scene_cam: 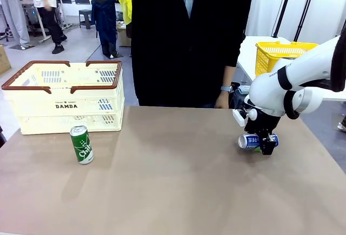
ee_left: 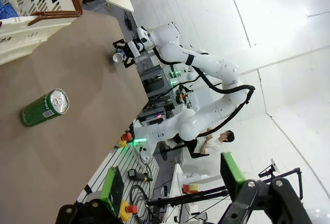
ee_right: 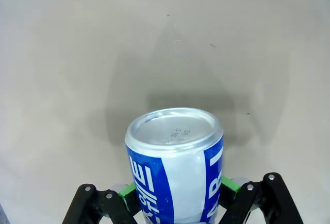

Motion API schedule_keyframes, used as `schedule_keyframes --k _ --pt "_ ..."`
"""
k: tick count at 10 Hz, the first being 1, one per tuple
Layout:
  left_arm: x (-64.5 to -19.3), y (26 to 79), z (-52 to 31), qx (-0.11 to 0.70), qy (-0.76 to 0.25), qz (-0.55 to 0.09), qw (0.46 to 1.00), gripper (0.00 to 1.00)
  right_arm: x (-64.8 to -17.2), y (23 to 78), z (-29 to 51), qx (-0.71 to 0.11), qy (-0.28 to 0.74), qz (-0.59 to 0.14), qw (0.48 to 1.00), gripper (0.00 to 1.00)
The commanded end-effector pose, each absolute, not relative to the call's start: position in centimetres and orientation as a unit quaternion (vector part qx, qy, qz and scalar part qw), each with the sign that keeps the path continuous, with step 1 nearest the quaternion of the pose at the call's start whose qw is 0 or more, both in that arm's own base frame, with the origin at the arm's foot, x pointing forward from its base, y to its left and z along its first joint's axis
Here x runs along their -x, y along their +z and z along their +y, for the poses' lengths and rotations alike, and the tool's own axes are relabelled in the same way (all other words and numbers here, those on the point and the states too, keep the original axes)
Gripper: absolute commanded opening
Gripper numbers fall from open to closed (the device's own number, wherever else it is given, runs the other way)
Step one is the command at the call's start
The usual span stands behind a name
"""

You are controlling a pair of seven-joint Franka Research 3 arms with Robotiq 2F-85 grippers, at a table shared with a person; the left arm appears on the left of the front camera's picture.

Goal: Place the drinks into the Shopping basket.
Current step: Pick up one drink and place it into the Shopping basket.

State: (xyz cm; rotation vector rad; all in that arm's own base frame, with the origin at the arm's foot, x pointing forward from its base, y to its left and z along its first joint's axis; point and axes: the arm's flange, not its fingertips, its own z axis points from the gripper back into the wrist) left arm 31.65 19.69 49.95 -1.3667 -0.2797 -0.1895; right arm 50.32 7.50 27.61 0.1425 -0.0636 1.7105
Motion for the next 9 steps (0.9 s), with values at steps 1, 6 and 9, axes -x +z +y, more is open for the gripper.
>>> schedule_keyframes --k 1,6,9 --pt "-31.5 50.2 19.7 0.632 -0.090 -0.129 0.759 1.00 -50.5 28.3 7.9 -0.044 0.751 -0.014 0.658 0.00" --pt "-31.5 50.2 19.7 0.632 -0.090 -0.129 0.759 1.00 -48.7 36.1 8.0 -0.045 0.677 0.042 0.733 0.00" --pt "-31.5 50.2 19.7 0.632 -0.090 -0.129 0.759 1.00 -43.2 46.9 8.5 0.035 0.641 0.034 0.766 0.00"
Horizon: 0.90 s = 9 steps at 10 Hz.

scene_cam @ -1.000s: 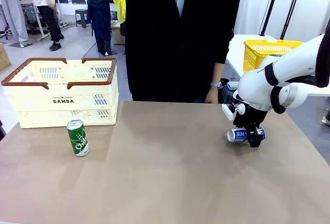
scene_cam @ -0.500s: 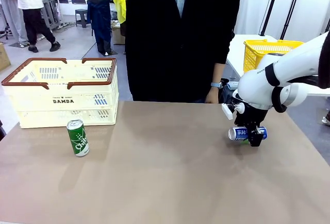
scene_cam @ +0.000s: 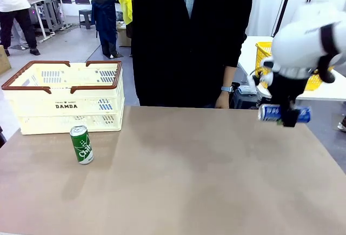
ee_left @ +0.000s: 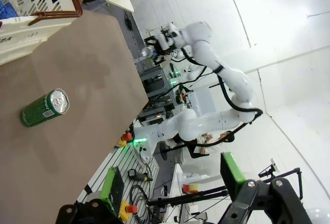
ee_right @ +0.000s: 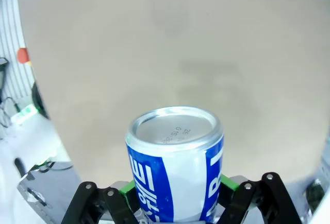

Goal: Place the drinks into the Shopping basket.
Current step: Pick up one drink and place it into the Shopping basket.

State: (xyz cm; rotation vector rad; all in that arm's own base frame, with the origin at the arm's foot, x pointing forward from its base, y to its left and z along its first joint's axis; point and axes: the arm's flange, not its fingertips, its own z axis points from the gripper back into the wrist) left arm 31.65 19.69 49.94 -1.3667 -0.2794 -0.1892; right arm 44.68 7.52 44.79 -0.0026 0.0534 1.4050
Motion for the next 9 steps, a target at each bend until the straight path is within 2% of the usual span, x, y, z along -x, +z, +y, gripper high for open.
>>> schedule_keyframes --k 1,3,4,9 --pt "-31.5 50.2 19.7 0.632 -0.090 -0.129 0.759 1.00 -42.2 48.5 8.4 0.038 0.634 0.033 0.772 0.00" --pt "-31.5 50.2 19.7 0.632 -0.090 -0.129 0.759 1.00 -43.3 48.2 7.2 0.024 0.614 0.012 0.789 0.00" --pt "-31.5 50.2 19.7 0.632 -0.090 -0.129 0.759 1.00 -41.5 50.0 7.9 0.026 0.634 0.017 0.773 0.00" --pt "-31.5 50.2 19.7 0.632 -0.090 -0.129 0.759 1.00 -41.2 49.6 8.8 0.009 0.624 0.001 0.781 0.00"
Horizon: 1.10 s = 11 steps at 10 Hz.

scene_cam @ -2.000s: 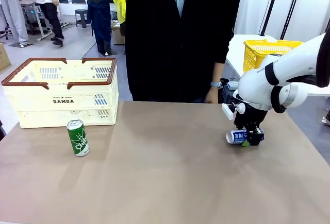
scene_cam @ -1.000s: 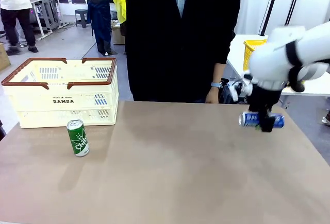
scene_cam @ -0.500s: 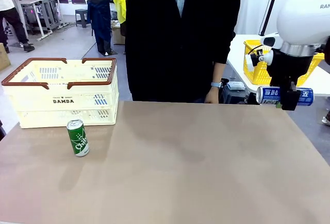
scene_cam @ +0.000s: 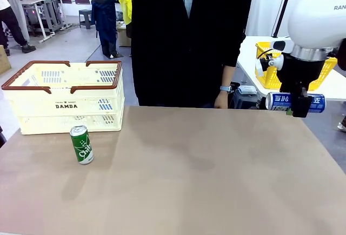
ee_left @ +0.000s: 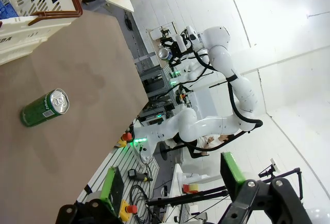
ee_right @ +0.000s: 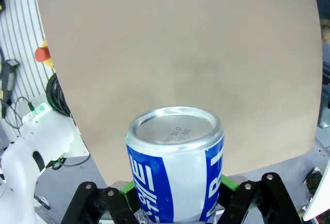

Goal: Place the drinks into the Shopping basket.
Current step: Pick up one drink and place it into the Shopping basket.

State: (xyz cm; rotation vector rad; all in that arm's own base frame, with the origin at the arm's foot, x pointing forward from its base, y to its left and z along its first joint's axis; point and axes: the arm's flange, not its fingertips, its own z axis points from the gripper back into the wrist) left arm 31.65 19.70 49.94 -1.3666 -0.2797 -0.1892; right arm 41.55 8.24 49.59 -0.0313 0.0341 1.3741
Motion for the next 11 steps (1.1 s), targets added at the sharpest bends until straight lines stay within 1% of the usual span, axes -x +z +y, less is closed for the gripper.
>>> schedule_keyframes --k 1,2,3,5,6,8,9,10,11 --pt "-31.5 50.2 19.7 0.632 -0.090 -0.129 0.759 1.00 -40.4 49.9 10.9 0.015 0.604 0.011 0.797 0.00" --pt "-31.5 50.2 19.7 0.632 -0.090 -0.129 0.759 1.00 -39.6 50.3 12.8 0.022 0.591 0.021 0.806 0.00" --pt "-31.5 50.2 19.7 0.632 -0.090 -0.129 0.759 1.00 -38.6 51.0 16.7 0.034 0.575 0.039 0.816 0.00" --pt "-31.5 50.2 19.7 0.632 -0.090 -0.129 0.759 1.00 -37.8 51.4 23.4 0.041 0.534 0.054 0.843 0.00" --pt "-31.5 50.2 19.7 0.632 -0.090 -0.129 0.759 1.00 -37.6 51.1 27.6 0.042 0.514 0.050 0.855 0.00" --pt "-31.5 50.2 19.7 0.632 -0.090 -0.129 0.759 1.00 -37.6 49.4 37.1 0.047 0.499 0.033 0.865 0.00" --pt "-31.5 50.2 19.7 0.632 -0.090 -0.129 0.759 1.00 -37.7 48.0 40.8 0.040 0.515 0.006 0.856 0.00" --pt "-31.5 50.2 19.7 0.632 -0.090 -0.129 0.759 1.00 -37.7 46.4 43.2 0.002 0.551 -0.018 0.834 0.00" --pt "-31.5 50.2 19.7 0.632 -0.090 -0.129 0.759 1.00 -37.4 44.5 44.4 -0.005 0.593 -0.050 0.804 0.00"
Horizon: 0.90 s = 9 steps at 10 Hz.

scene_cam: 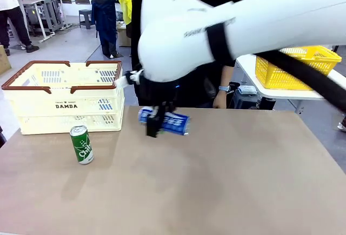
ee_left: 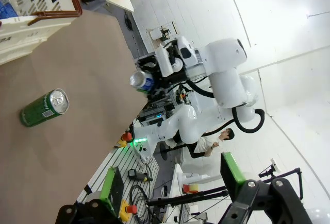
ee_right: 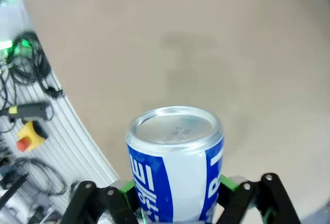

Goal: Place the drinks into the Shopping basket.
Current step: Pick up one drink and place it into the Shopping basket.

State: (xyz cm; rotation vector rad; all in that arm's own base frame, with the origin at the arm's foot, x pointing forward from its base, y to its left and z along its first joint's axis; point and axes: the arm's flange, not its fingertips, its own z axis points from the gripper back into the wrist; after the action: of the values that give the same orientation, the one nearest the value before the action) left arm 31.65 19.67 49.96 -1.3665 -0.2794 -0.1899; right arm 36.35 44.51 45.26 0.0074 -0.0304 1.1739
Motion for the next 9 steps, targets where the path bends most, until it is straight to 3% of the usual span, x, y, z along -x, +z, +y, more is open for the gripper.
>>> schedule_keyframes --k 1,4,7,9 --pt "-31.5 50.2 19.7 0.632 -0.090 -0.129 0.759 1.00 -36.5 42.0 44.1 -0.033 0.706 -0.072 0.704 0.00" --pt "-31.5 50.2 19.7 0.632 -0.090 -0.129 0.759 1.00 -36.2 35.5 43.1 -0.003 0.778 -0.149 0.611 0.00" --pt "-31.5 50.2 19.7 0.632 -0.090 -0.129 0.759 1.00 -37.8 31.1 44.2 -0.003 0.781 -0.148 0.607 0.00" --pt "-31.5 50.2 19.7 0.632 -0.090 -0.129 0.759 1.00 -39.2 29.7 45.2 0.003 0.759 -0.122 0.639 0.00"
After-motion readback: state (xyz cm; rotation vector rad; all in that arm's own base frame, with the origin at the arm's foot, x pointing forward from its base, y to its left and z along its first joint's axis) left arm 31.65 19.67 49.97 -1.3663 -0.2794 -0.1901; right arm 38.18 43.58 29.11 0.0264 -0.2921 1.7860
